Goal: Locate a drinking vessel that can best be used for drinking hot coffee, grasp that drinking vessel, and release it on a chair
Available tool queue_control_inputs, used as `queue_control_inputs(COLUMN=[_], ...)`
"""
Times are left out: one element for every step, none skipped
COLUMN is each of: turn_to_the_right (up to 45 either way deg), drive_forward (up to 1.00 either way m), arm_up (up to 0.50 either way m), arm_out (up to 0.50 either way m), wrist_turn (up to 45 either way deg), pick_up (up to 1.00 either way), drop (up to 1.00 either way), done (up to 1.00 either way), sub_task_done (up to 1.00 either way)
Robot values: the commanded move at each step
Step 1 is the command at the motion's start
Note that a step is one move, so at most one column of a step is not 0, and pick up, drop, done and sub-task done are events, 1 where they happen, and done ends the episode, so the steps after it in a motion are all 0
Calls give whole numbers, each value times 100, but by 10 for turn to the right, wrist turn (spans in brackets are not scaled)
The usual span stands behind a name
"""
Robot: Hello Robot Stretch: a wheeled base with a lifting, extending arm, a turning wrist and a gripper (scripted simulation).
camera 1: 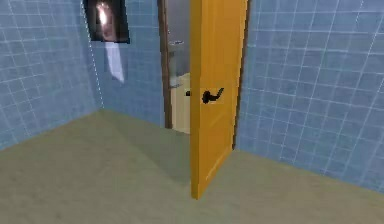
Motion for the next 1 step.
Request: queue_control_inputs(turn_to_the_right=[450], drive_forward=[0], arm_up=[0], arm_out=[0], wrist_turn=[0], pick_up=[0], drop=[0], done=[0], sub_task_done=[0])
